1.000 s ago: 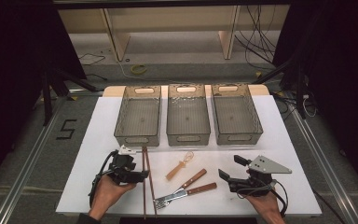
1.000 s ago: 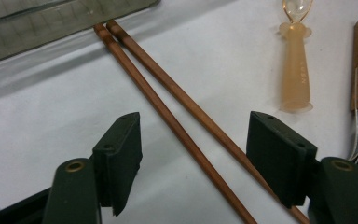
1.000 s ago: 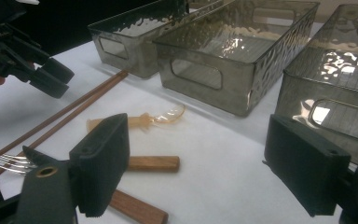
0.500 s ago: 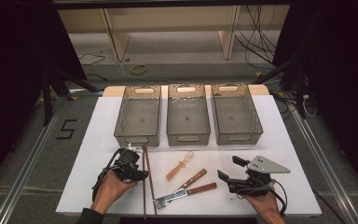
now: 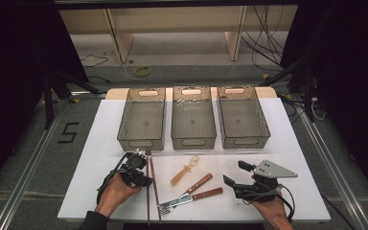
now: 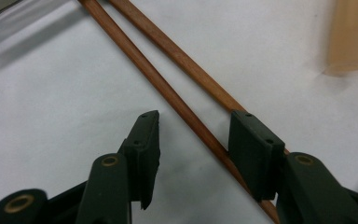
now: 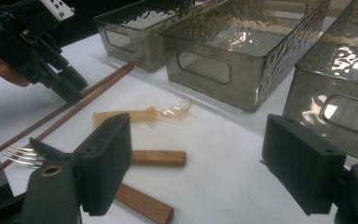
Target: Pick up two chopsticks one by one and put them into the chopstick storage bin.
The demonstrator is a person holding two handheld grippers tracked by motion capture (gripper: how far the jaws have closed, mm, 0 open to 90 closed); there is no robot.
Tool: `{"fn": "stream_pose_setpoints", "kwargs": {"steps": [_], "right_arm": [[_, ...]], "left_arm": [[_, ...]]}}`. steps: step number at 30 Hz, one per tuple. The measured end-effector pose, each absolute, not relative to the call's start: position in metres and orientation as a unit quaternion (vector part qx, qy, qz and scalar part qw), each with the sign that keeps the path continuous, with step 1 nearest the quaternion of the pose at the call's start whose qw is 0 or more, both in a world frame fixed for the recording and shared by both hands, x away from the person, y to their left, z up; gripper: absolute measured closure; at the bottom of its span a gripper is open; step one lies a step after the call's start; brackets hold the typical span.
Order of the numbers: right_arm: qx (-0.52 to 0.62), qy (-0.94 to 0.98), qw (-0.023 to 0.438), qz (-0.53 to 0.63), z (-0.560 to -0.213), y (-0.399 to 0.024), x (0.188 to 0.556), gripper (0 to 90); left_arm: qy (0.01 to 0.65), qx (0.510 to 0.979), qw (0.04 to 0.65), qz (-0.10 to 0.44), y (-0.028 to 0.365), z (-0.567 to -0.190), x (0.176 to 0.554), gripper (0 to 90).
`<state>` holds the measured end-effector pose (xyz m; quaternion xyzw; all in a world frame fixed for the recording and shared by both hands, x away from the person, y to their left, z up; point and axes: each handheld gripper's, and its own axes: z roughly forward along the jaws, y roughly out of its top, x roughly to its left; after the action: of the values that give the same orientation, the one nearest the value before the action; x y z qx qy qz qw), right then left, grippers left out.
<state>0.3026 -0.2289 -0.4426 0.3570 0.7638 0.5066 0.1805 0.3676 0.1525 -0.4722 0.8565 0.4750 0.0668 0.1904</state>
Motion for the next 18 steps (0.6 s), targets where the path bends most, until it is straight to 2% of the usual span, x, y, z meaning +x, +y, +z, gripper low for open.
{"fn": "stream_pose_setpoints", "kwargs": {"steps": [18], "right_arm": [[0.357, 0.766, 0.179, 0.504, -0.4428, -0.2286, 0.3023, 25.8]], "left_arm": [[0.448, 0.878, 0.161, 0.055, 0.1546, -0.4698, 0.3736, 62.7]]}}
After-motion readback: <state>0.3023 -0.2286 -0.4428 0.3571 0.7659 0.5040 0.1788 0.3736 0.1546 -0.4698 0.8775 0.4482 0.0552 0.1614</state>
